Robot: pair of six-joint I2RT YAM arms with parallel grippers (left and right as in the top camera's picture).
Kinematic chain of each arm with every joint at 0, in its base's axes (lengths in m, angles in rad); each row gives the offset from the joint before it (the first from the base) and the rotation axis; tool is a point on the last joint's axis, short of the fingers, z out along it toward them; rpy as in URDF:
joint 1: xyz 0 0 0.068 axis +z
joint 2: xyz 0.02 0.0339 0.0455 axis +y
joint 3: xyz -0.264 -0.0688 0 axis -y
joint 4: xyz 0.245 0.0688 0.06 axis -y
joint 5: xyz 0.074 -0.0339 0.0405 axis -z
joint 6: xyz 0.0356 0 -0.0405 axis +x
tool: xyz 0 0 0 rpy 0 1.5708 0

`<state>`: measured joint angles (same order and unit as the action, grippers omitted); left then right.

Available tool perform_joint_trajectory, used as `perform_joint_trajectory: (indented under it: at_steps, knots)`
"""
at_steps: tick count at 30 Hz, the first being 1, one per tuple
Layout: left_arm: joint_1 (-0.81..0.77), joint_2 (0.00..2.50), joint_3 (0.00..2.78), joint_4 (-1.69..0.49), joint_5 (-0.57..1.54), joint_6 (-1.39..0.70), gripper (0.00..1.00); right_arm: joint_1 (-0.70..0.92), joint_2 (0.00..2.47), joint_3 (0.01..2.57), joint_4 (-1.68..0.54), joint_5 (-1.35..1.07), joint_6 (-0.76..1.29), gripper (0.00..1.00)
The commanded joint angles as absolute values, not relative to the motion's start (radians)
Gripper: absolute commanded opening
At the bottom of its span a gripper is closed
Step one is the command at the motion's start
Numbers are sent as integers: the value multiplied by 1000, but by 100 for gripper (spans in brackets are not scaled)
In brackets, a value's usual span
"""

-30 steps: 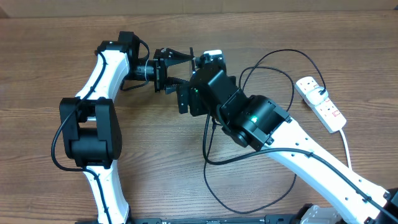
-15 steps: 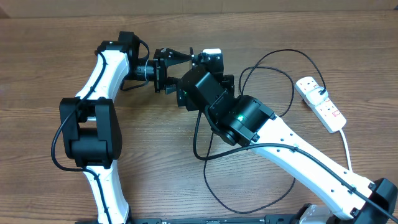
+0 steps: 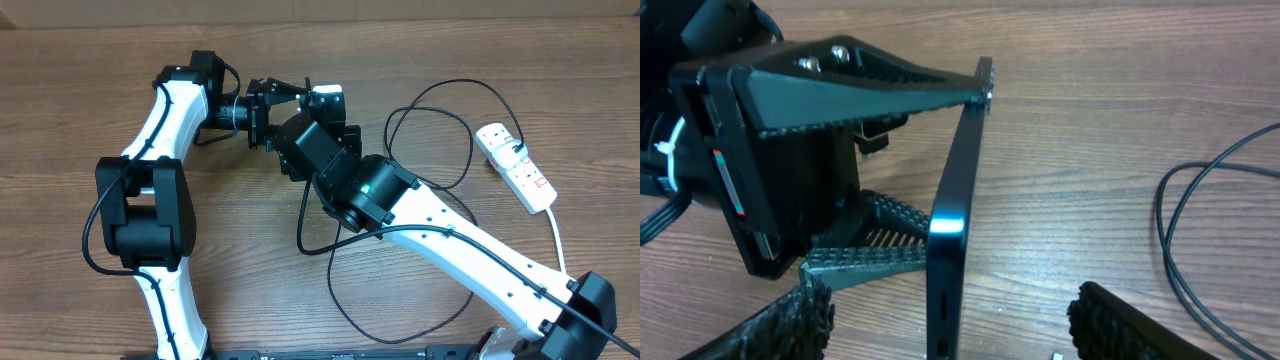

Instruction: Plug charger to phone and switch on socket

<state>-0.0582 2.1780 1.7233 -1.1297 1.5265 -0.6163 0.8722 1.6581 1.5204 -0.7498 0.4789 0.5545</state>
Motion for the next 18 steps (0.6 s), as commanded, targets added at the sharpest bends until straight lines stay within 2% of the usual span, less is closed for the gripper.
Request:
perform_joint_trajectory:
  at_steps: [1, 7, 18]
  knots:
    - [-51, 2172, 1751, -1130, 1581, -630, 62, 875, 1653, 1544, -738, 498, 561, 74]
    - [-51, 2172, 1751, -1130, 1581, -630, 62, 875, 1653, 1544, -738, 498, 561, 60]
    - [-51, 2172, 1751, -1129, 1581, -628, 62, 874, 1699, 1544, -718, 523, 551, 59]
